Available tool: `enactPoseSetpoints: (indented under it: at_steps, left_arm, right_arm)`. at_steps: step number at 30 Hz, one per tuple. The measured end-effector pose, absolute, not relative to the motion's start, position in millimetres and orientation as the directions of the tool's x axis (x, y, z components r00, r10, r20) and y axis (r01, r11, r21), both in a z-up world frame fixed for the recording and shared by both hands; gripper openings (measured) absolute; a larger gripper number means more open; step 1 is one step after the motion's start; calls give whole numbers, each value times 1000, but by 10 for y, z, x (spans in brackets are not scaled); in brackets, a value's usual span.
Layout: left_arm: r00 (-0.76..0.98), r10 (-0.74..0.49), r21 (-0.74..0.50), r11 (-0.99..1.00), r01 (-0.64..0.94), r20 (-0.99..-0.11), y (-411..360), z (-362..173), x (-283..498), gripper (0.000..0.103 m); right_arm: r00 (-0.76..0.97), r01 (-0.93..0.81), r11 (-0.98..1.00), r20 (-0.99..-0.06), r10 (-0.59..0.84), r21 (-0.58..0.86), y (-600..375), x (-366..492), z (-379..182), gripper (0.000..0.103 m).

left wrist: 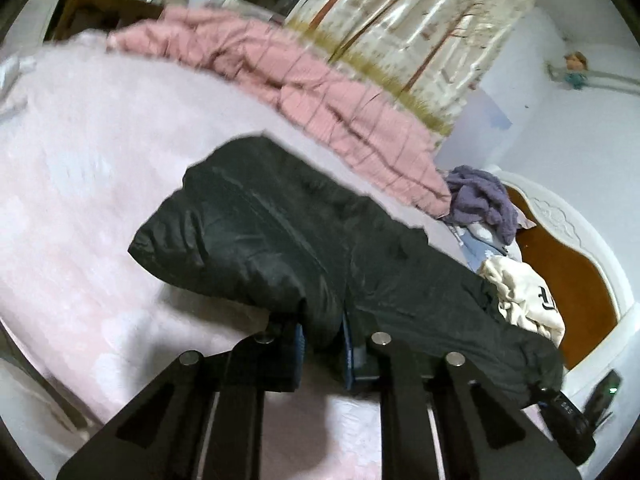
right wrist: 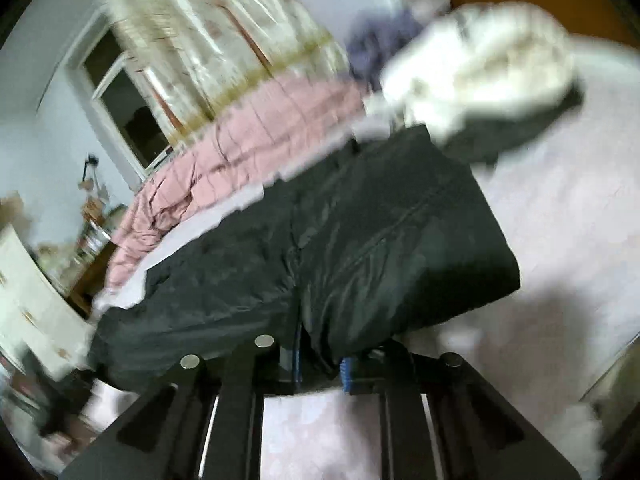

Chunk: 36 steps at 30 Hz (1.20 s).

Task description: Fold large clothes

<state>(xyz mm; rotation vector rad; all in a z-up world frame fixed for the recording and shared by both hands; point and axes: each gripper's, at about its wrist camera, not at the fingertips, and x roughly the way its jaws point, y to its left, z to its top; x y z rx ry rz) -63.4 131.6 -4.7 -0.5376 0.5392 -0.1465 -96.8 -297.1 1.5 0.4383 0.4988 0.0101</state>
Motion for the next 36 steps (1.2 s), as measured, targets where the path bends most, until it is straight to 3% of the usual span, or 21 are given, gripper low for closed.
enactPoseSetpoints:
  at_steps: [2, 4, 11, 16, 19, 23, 27, 29, 31, 36]
  left_arm:
    - [860, -243, -487, 873, -9, -450, 1315, 79, -695, 14]
    - [849, -257, -490, 872, -3, -463, 1335, 128, -669, 14]
    - [763, -198, -437, 891, -121, -615, 1233, 228, -103, 17]
    - [758, -125, -341, 930, -134, -640, 1069, 286, -72, 18]
    - [762, -96, -287, 950, -121, -640, 1021, 230, -113, 18]
    - [778, -141, -336, 937, -95, -612, 1115, 350, 25, 19]
    - [794, -191, -396, 916, -68, -577, 1207, 518, 519, 30]
    - [786, -209, -416, 907, -67, -582, 1218, 553, 847, 32]
    - [780, -201, -395, 917, -63, -593, 1177, 574, 1148, 36]
    - [815, -85, -207, 977, -44, -574, 955, 550, 1811, 48]
  right_arm:
    - [893, 88, 927, -441, 89, 364, -2883, -1118, 133, 14]
    - [882, 88, 909, -456, 118, 406, -2922, -1161, 188, 14]
    - [753, 167, 880, -634, 178, 445, -3156, -613, 236, 23]
    - [651, 214, 874, -731, 205, 436, -3201, -432, 255, 44]
    - [673, 182, 880, -708, 214, 439, -3169, -569, 183, 47]
    - [729, 121, 886, -645, 228, 449, -3135, -622, 311, 46]
    - [781, 74, 897, -585, 220, 436, -3172, -422, 611, 47]
    - [804, 76, 895, -558, 205, 439, -3228, -212, 730, 52]
    - [821, 85, 901, -542, 179, 426, -3253, -3, 793, 58]
    - [843, 107, 927, -527, 106, 359, -3246, 702, 822, 60]
